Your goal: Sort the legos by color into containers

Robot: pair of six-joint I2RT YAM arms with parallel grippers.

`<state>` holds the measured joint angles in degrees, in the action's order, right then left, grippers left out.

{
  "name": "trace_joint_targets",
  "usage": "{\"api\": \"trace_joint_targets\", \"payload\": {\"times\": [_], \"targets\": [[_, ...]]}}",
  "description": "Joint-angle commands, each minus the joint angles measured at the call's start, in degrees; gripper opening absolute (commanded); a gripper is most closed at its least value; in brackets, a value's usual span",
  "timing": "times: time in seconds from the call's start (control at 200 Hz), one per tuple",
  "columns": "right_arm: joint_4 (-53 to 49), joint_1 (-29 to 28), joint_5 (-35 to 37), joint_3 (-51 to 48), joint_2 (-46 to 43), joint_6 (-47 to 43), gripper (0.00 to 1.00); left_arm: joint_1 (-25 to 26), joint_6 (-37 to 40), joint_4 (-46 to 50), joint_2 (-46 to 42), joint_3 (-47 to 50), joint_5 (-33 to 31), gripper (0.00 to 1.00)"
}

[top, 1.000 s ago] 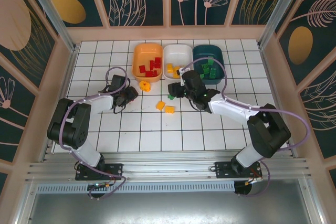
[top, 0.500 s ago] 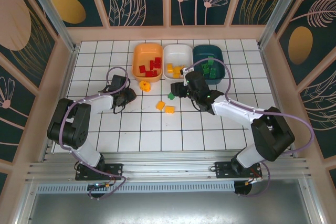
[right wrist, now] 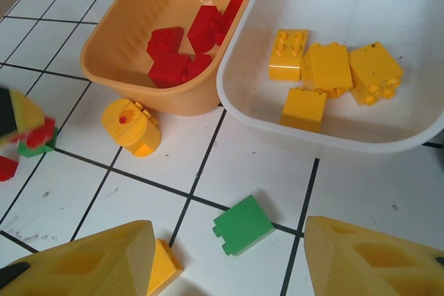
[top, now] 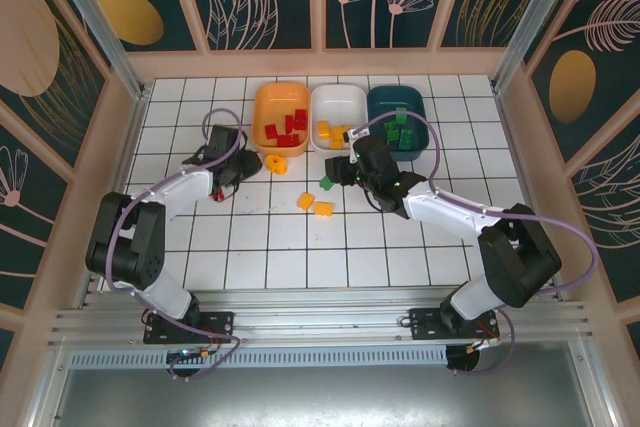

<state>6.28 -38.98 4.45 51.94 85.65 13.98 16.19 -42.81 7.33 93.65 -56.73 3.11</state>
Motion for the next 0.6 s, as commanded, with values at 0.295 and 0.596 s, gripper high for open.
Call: {"api": "trace_joint_targets", "payload": {"times": [0.295, 0.596], "targets": [[0.43, 0.55, 0.85, -1.33, -1.05, 1.33, 0.6, 0.7, 3.88, 4.53, 22.53, -32.05, 7.47, 0.24], [-1.62, 0.66, 1.34, -1.6, -3.19, 1.34, 0.61, 1.37, 2.09, 3.3, 31.39, -40.47, 9.35, 0.36]]}}
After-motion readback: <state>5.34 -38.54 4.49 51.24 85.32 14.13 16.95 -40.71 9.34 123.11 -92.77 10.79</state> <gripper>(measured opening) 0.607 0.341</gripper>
